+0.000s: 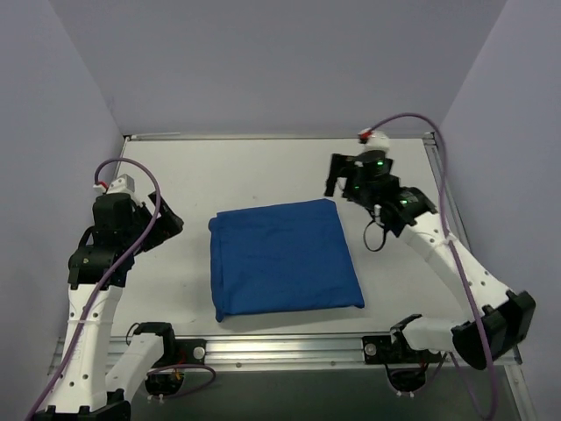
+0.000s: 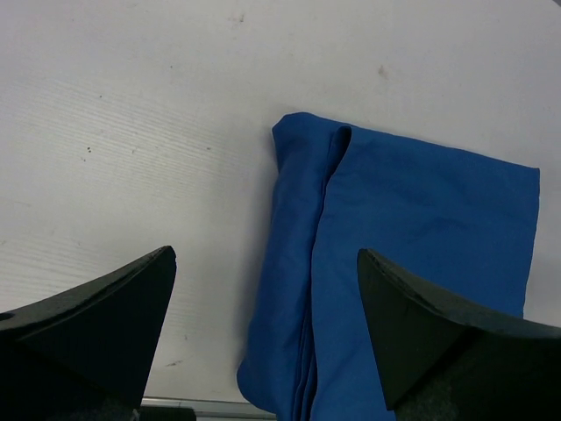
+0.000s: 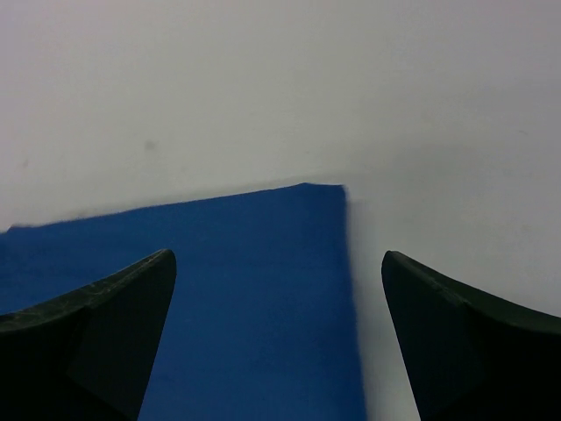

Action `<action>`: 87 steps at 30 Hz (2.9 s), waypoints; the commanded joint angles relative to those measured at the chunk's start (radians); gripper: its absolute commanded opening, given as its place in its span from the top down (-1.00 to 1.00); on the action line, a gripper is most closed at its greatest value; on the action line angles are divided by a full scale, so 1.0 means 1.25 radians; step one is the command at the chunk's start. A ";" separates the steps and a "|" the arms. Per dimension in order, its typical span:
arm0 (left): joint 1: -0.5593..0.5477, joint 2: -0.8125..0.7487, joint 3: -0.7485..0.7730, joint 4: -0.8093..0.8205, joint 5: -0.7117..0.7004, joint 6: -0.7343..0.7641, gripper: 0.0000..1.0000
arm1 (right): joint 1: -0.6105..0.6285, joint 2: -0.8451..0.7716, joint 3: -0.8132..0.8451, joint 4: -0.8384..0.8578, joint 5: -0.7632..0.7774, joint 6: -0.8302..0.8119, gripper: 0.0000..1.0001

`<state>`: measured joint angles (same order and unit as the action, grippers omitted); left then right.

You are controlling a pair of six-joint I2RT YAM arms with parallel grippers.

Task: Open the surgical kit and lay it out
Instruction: Open the surgical kit at the center of the board.

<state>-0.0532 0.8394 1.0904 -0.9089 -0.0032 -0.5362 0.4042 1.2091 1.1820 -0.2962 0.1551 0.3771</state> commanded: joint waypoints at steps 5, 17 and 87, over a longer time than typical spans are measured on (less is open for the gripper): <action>0.005 -0.027 -0.013 -0.075 -0.049 0.006 -0.87 | 0.422 0.352 0.220 -0.008 0.185 0.033 -1.00; 0.016 -0.068 -0.044 -0.144 -0.050 -0.032 -0.87 | 0.582 0.759 0.567 -0.110 0.256 0.098 -1.00; -0.157 0.207 -0.239 0.242 0.148 -0.153 -0.87 | 0.156 0.218 0.071 -0.094 0.249 -0.065 1.00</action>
<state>-0.2138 1.0630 0.7780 -0.6979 0.2119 -0.7052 0.6926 1.5684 1.3071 -0.2966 0.3367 0.3748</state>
